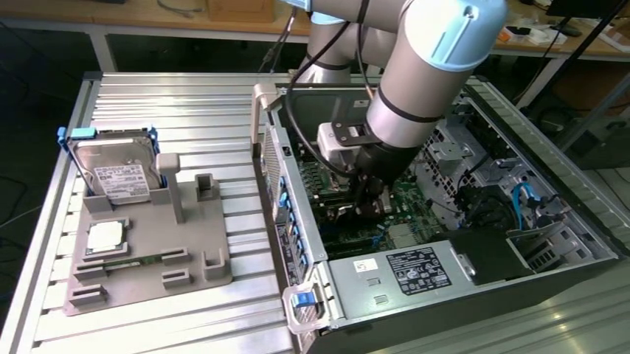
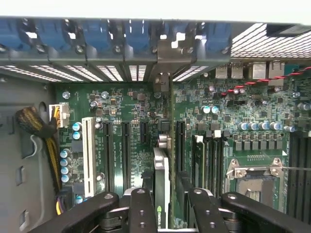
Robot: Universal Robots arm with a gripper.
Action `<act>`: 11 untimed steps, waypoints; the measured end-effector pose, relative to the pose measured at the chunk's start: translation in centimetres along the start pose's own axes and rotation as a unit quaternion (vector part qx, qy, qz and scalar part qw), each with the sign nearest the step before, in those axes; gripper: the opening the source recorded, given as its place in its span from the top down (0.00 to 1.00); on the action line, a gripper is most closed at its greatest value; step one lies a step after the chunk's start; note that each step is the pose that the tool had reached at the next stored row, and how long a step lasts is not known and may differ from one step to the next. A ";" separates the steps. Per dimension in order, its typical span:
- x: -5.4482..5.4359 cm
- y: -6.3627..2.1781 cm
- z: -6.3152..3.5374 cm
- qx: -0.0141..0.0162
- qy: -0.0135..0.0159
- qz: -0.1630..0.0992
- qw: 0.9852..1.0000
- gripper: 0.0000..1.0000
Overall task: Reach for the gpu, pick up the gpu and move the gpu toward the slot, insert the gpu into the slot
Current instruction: 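Insert the gpu into the slot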
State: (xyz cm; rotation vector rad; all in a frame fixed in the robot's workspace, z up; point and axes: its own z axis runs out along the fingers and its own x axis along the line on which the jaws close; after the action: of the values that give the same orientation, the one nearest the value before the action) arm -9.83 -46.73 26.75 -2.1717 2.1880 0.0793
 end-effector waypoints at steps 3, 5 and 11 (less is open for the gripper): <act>-0.1 0.00 -0.59 0.001 0.000 0.000 1.000 0.67; -0.1 0.00 -1.03 0.002 0.000 0.000 1.000 0.67; -0.1 0.00 -1.42 0.002 0.001 0.000 1.000 0.75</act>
State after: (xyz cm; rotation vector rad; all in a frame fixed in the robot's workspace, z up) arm -9.83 -46.71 28.17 -2.1704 2.1864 0.0725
